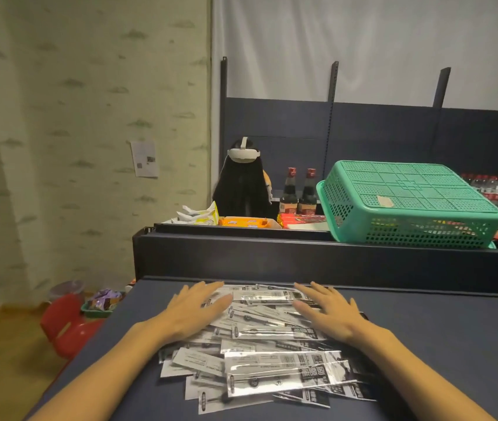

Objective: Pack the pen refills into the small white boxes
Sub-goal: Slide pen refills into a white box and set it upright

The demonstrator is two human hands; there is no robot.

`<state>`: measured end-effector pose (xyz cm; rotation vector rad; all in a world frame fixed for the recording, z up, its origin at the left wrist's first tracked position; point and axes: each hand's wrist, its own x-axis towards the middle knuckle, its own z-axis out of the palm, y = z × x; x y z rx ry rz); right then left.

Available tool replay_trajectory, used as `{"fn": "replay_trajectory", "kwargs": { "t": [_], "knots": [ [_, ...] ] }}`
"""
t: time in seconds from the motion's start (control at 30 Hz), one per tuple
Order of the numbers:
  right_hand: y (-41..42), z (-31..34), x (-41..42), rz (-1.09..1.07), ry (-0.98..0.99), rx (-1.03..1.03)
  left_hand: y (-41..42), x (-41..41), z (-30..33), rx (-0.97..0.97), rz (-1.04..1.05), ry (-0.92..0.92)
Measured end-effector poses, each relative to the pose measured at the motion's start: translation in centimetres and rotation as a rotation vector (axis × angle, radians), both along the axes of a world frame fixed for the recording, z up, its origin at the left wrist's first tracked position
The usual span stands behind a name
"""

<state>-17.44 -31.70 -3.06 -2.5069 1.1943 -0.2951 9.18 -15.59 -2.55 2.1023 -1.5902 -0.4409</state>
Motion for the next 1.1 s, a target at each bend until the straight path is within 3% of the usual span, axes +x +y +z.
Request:
{"fn": "replay_trajectory", "kwargs": {
  "t": [0.23,0.37,0.6,0.83,1.1],
  "knots": [
    [1.0,-0.3,2.6,0.087,0.020,-0.028,-0.5,-1.3,0.5,-0.009,-0.058,0.007],
    [1.4,-0.4,3.9,0.126,0.006,-0.044,-0.2,-1.7,0.8,-0.021,-0.014,0.114],
    [2.1,1.0,1.9,0.140,-0.185,-0.027,1.3,-1.7,1.1,-0.095,0.027,0.110],
    [1.7,0.2,-3.5,-0.019,-0.029,-0.016,4.2,-2.5,1.0,-0.086,-0.019,0.122],
    [5.1,0.5,-0.7,0.093,-0.132,0.039,4.1,-5.1,1.0,-0.124,-0.027,0.140]
  ]
}}
